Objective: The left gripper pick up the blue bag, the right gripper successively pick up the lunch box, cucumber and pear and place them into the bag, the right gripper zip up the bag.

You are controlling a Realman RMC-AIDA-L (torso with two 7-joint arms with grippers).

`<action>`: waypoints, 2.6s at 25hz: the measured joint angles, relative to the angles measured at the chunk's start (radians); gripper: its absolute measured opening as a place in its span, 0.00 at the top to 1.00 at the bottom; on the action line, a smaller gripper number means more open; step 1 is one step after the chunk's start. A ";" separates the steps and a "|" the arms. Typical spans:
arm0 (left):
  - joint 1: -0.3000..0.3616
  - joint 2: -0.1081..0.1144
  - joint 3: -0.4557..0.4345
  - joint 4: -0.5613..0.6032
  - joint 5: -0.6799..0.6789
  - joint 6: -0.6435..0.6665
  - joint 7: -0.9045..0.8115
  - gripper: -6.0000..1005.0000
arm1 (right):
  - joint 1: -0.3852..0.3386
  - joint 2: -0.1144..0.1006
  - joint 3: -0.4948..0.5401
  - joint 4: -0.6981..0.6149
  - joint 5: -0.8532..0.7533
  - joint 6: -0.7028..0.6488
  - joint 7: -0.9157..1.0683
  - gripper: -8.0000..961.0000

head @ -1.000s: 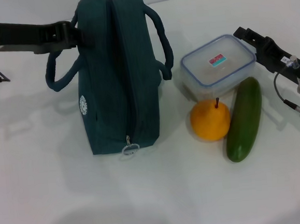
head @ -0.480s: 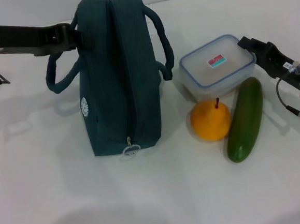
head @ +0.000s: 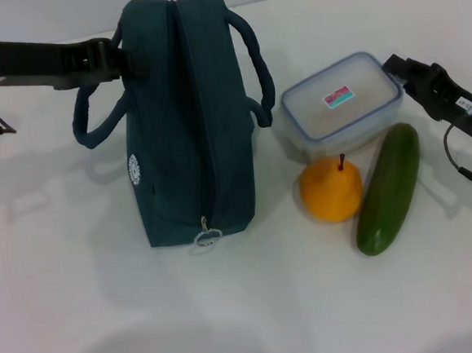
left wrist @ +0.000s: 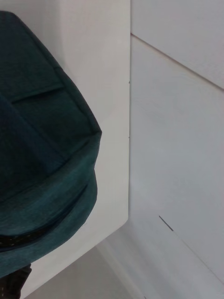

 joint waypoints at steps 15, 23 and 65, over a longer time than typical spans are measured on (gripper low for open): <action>0.000 -0.001 -0.002 0.000 -0.002 0.000 0.000 0.95 | -0.014 -0.003 0.001 -0.028 0.001 -0.109 -0.005 0.90; -0.005 0.014 0.003 -0.027 -0.065 0.011 -0.002 0.95 | -0.023 -0.005 0.008 -0.041 0.006 -0.163 -0.004 0.89; -0.052 -0.015 0.062 -0.040 -0.068 -0.016 -0.007 0.95 | 0.201 -0.004 -0.033 -0.235 0.207 -0.494 -0.001 0.87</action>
